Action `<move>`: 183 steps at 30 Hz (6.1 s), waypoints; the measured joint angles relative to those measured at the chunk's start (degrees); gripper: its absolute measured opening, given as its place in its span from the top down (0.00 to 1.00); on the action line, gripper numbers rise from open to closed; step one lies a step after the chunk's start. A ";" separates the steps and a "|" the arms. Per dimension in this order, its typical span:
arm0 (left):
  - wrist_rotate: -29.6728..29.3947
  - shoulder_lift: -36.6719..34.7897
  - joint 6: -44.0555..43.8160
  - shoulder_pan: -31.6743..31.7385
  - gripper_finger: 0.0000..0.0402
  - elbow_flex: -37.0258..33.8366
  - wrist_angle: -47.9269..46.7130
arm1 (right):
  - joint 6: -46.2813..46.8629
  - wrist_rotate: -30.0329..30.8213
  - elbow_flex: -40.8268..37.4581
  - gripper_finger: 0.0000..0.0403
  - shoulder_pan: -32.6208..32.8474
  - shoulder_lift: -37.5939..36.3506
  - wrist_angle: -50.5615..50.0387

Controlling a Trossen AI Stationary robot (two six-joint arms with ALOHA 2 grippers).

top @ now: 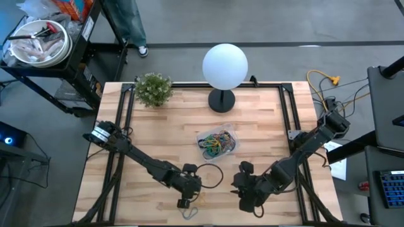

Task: Pick and place rubber bands into bin
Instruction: Put the yellow rubber band into the transparent bin, then put the blue rubber band into the transparent bin

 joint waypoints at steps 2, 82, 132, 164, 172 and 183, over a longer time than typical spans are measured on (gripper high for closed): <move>0.29 0.84 0.44 0.02 0.73 0.18 0.15 | 0.05 0.02 -0.10 0.68 -0.02 0.00 0.06; -20.56 -16.15 -0.75 0.62 1.00 2.83 -10.71 | -0.20 2.97 -0.33 0.81 -0.04 0.02 -0.07; -6.75 -6.85 3.36 24.57 1.00 3.76 1.53 | -0.22 2.87 -3.92 0.81 -0.04 0.02 0.14; 15.81 -10.52 1.64 23.51 0.64 4.70 -3.05 | -0.18 2.91 -4.01 0.82 -0.04 0.02 0.53; 21.21 -13.60 1.61 13.91 0.64 4.66 -15.69 | -0.76 3.02 -4.13 0.82 -0.11 0.02 1.00; 8.93 -14.28 -2.67 -0.53 0.64 3.67 -15.78 | -1.53 4.76 -4.24 0.81 -0.11 0.02 2.12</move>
